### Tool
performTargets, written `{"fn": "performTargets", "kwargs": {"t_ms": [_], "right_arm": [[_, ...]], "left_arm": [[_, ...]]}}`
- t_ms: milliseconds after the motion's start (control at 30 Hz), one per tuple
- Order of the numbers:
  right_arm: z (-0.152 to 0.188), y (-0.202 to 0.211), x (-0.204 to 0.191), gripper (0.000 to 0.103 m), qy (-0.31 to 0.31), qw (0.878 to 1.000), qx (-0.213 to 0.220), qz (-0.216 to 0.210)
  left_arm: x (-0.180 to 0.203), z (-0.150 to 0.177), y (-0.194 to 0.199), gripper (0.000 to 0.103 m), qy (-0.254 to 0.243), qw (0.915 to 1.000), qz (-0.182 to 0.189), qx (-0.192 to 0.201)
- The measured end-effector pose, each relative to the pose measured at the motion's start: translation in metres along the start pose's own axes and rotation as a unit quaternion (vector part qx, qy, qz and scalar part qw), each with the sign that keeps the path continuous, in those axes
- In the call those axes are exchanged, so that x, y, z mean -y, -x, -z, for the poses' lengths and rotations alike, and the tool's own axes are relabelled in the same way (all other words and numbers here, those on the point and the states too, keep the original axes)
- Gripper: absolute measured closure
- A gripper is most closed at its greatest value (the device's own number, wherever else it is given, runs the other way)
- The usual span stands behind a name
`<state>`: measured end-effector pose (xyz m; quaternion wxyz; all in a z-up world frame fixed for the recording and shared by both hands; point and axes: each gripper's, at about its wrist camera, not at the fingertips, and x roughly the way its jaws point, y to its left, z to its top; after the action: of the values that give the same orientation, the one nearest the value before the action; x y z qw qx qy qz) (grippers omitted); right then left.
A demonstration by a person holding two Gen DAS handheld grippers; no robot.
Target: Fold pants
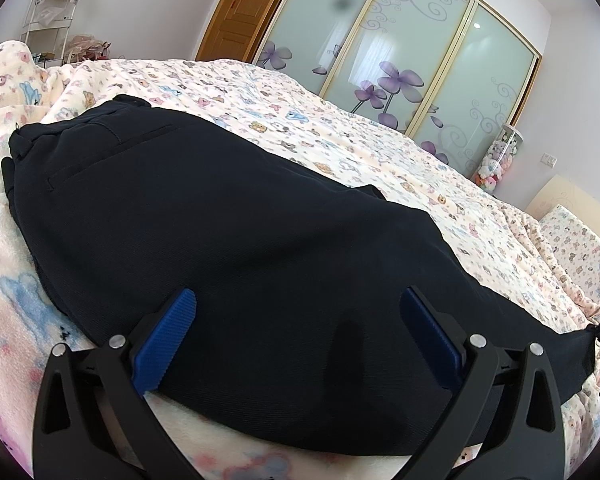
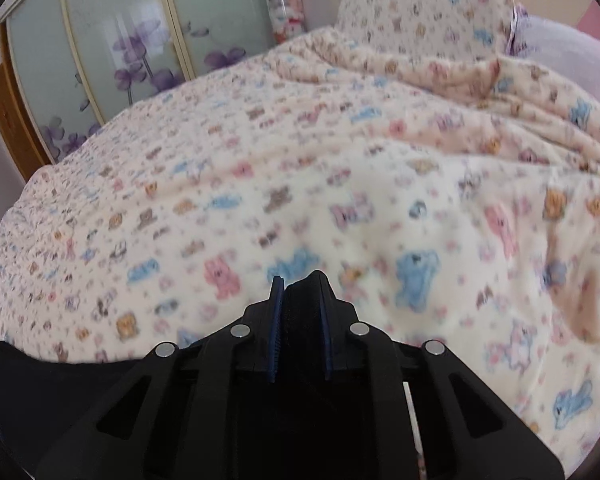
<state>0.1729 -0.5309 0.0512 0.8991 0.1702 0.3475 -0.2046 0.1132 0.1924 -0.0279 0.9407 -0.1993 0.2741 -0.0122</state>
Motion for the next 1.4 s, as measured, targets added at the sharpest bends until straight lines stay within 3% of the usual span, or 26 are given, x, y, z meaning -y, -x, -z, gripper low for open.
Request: {"fn": "performTargets", "kwargs": {"t_ms": [167, 333, 433, 567, 600, 633, 667, 800, 900, 967, 1200, 1400], "right_arm": [[0.020, -0.032, 0.007, 0.087, -0.003, 0.998, -0.044, 0.048], [0.035, -0.037, 0.016, 0.086, -0.024, 0.997, -0.059, 0.050], [0.035, -0.030, 0.017, 0.072, -0.020, 0.996, -0.065, 0.054], [0.037, -0.006, 0.024, 0.066, -0.029, 0.997, -0.058, 0.039], [0.040, 0.004, 0.024, 0.060, -0.028, 0.997, -0.059, 0.036], [0.044, 0.015, 0.023, 0.045, -0.018, 0.998, -0.052, 0.032], [0.048, 0.025, 0.021, 0.040, -0.006, 0.999, -0.043, 0.031], [0.067, 0.061, 0.021, 0.040, -0.012, 0.999, -0.027, -0.013], [0.084, 0.076, 0.039, 0.041, -0.086, 0.995, -0.032, -0.049], [0.095, 0.074, 0.053, 0.051, -0.135, 0.987, -0.051, -0.065], [0.113, 0.058, 0.051, 0.054, -0.152, 0.985, -0.079, -0.035], [0.110, 0.049, 0.033, 0.059, -0.093, 0.993, -0.072, 0.024]], "left_arm": [[0.000, 0.000, 0.000, 0.002, 0.000, 1.0000, 0.000, 0.000], [0.000, 0.000, 0.000, 0.002, 0.000, 1.0000, 0.000, 0.000], [0.000, 0.000, 0.000, 0.002, 0.000, 1.0000, 0.000, 0.000], [0.000, 0.000, 0.000, 0.002, 0.000, 1.0000, 0.000, 0.000], [0.000, -0.001, 0.000, 0.002, 0.000, 1.0000, 0.000, 0.000], [0.000, -0.001, 0.000, 0.002, 0.000, 1.0000, 0.000, 0.000], [0.000, -0.001, 0.000, 0.002, 0.000, 1.0000, 0.000, 0.000], [0.000, 0.000, -0.001, 0.002, 0.001, 1.0000, 0.001, 0.000], [-0.001, 0.000, -0.001, 0.002, 0.002, 1.0000, 0.002, 0.000], [-0.001, 0.000, -0.002, 0.002, 0.002, 1.0000, 0.001, 0.000], [-0.001, 0.000, -0.001, 0.002, 0.002, 1.0000, 0.002, 0.000], [-0.001, 0.001, -0.001, 0.002, 0.002, 1.0000, 0.002, 0.000]]}}
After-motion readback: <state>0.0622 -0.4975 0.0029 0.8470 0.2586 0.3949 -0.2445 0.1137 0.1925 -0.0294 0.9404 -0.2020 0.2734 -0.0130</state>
